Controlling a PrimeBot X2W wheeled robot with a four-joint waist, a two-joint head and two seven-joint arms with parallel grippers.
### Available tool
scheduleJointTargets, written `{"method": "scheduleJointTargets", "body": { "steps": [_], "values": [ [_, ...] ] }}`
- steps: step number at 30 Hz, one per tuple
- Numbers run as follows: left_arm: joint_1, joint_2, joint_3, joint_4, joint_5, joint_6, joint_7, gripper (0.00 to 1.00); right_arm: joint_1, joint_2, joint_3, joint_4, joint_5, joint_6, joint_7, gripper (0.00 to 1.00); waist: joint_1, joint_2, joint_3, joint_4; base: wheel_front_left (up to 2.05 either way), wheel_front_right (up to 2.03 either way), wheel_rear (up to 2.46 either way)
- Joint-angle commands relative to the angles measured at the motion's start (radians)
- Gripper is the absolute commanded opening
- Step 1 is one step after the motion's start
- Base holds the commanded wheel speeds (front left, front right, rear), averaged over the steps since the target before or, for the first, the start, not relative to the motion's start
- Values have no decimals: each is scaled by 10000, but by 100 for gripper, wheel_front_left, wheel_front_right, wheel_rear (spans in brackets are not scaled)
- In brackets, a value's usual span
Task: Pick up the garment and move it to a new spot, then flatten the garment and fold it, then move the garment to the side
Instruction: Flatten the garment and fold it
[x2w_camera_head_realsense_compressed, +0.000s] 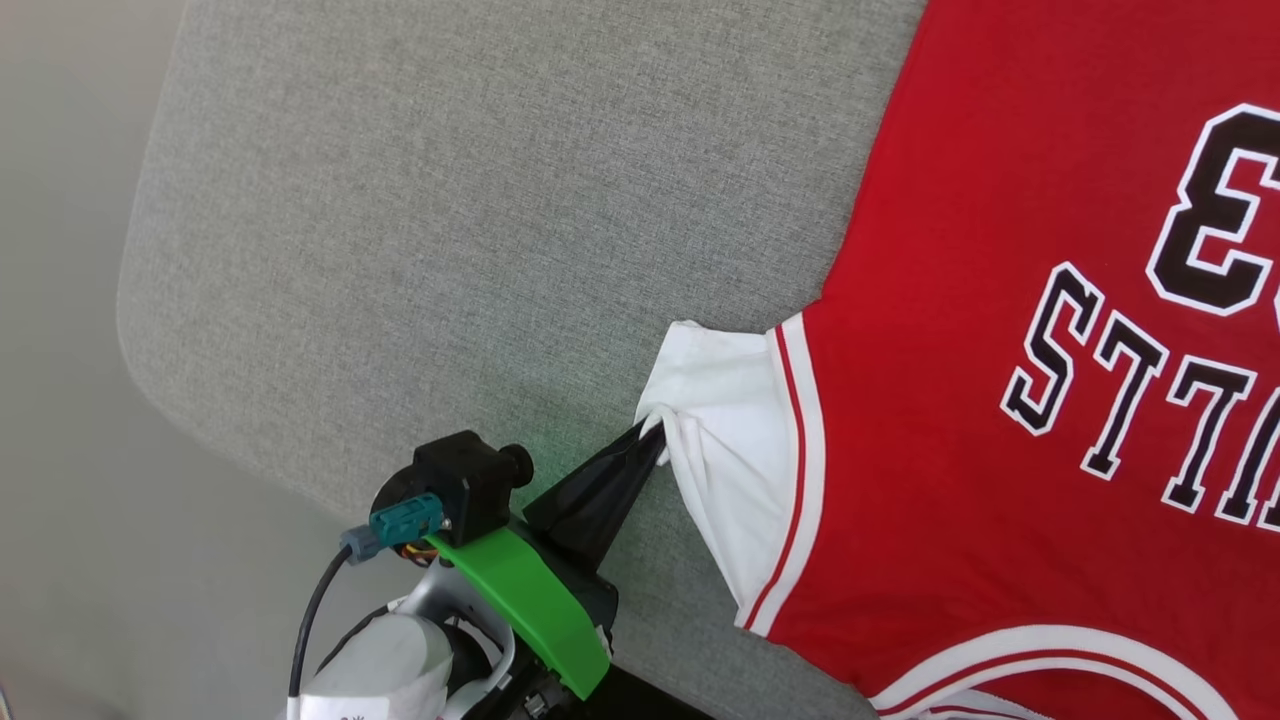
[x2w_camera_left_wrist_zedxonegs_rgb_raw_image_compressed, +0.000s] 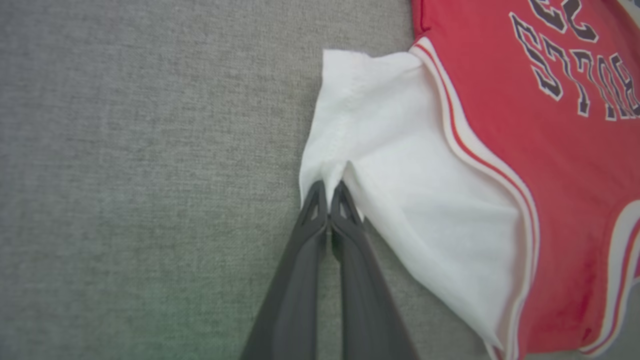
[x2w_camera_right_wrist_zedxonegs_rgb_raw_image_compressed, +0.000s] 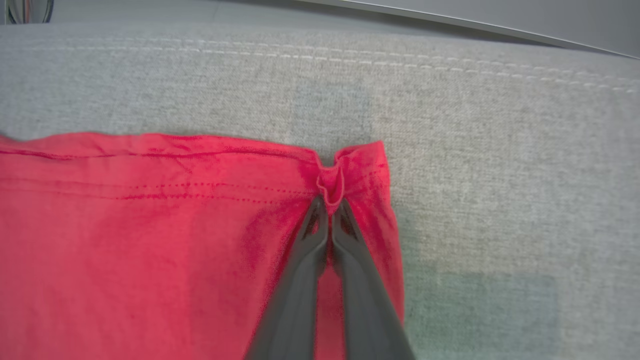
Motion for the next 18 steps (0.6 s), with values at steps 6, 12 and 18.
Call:
{"method": "scheduleJointTargets", "body": {
  "steps": [6,12,18],
  "values": [
    [-147,85,52,134,51,94,-42,0,991,64,106,505,400,-7,-259,0,0,0,-449,-314,0,0,0],
    [-28,202,191,247,-57,214,-62,0,1997,55,185,767,806,-7,-893,0,0,0,-1307,-845,0,0,0],
    [217,468,317,376,-97,405,13,0,3234,443,28,993,1619,-7,-1496,0,0,0,-2426,-1570,0,0,0]
  ]
}}
